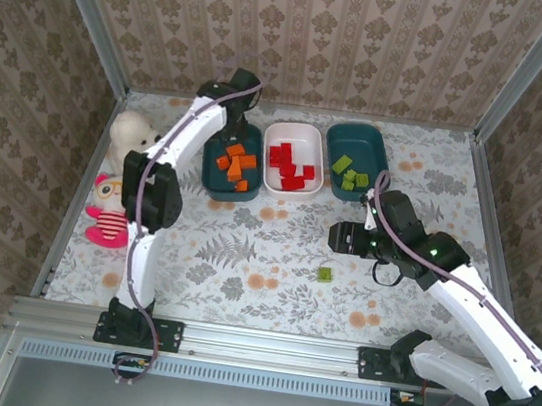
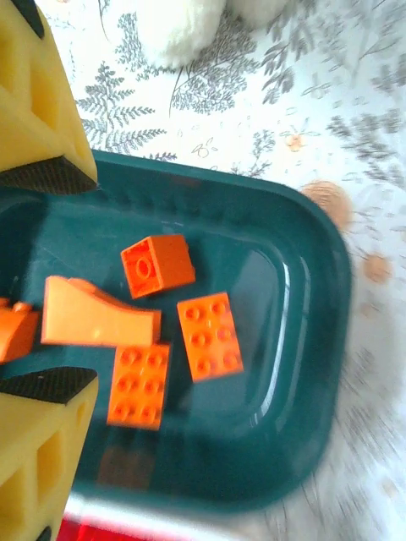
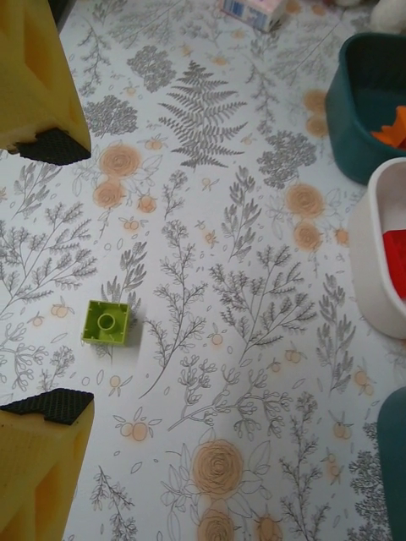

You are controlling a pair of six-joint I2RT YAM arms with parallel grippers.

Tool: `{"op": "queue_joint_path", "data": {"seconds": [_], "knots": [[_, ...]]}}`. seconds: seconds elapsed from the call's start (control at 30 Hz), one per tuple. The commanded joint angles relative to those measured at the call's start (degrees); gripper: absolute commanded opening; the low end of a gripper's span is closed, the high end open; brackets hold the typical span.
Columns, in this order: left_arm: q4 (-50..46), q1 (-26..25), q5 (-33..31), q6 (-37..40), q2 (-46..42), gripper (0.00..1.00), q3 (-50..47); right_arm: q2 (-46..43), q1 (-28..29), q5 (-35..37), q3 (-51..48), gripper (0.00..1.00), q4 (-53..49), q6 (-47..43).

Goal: Sort the legos into containers by color

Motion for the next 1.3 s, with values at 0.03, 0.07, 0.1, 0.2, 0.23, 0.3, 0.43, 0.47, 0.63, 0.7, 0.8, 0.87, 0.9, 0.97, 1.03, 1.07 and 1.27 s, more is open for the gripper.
{"op": "queue_joint_path", "data": {"seconds": [0.03,0.07,0.1,0.2,0.23,0.3,0.43,0.47,0.63,0.7,0.8,0.87,0.9,0.97,1.03,1.07,1.27], "knots": [[6.69,-4.24,3.94,4.57,-14.79,0.64,-9.49,6.98,2.38,3.03,1.01,0.72,-5.69,0.22],[10.06,-5.09,5.49,5.02,-18.82,0.66,-14.65,8.79,3.29,3.28,0.58,0.72,-5.87,0.64],[13.56,-5.84,6.99,4.88,-23.06,0.69,-20.5,10.61,4.17,4.18,0.29,0.72,-6.3,1.45],[21.99,-7.56,11.53,2.02,-35.21,0.72,-37.15,15.81,4.85,4.45,0.13,0.73,-7.26,3.77],[23.36,-8.11,12.41,0.83,-38.36,0.73,-41.43,17.6,4.96,3.96,0.2,0.73,-7.3,4.02],[25.83,-10.44,14.15,-0.84,-44.84,0.73,-49.72,21.07,5.33,2.63,0.26,0.73,-6.66,4.12],[29.68,-15.63,16.2,-3.48,-55.99,0.76,-63.27,27.17,5.43,0.99,-0.9,0.73,-3.23,4.54],[30.0,-16.44,16.62,-4.24,-58.03,0.76,-65.56,28.34,5.49,0.57,-1.23,0.73,-2.53,4.71],[29.54,-19.22,17.98,-6.99,-65.72,0.75,-72.58,34.08,5.59,-1.87,-2.2,0.66,1.34,5.34],[28.04,-19.46,17.63,-7.02,-66.9,0.75,-73.05,35.67,5.57,-1.99,-2.25,0.64,2.19,5.36],[27.48,-19.52,17.32,-6.97,-67.52,0.75,-73.21,37.58,5.55,-2.36,-2.07,0.59,3.62,5.33],[27.79,-19.65,17.43,-7.23,-67.31,0.75,-73.11,38.77,5.59,-1.97,-1.75,0.56,3.82,5.42],[28.08,-19.69,17.36,-7.25,-67.15,0.75,-73.02,39.2,5.59,-1.67,-1.7,0.54,4.02,5.5],[28.75,-19.97,17.58,-7.31,-66.61,0.75,-72.67,39.75,5.54,-0.61,-1.69,0.5,4.09,5.72],[29.13,-20.44,17.71,-7.07,-65.68,0.75,-72.26,39.98,5.59,0.22,-1.72,0.45,4.1,5.88],[29.21,-20.58,17.78,-6.94,-65.29,0.75,-72.05,39.93,5.52,0.56,-1.84,0.42,4.21,6.07],[30.98,-22.02,19.22,-5.09,-63.0,0.74,-70.48,34.04,5.57,3.45,-0.32,0.3,2.07,6.5]]}}
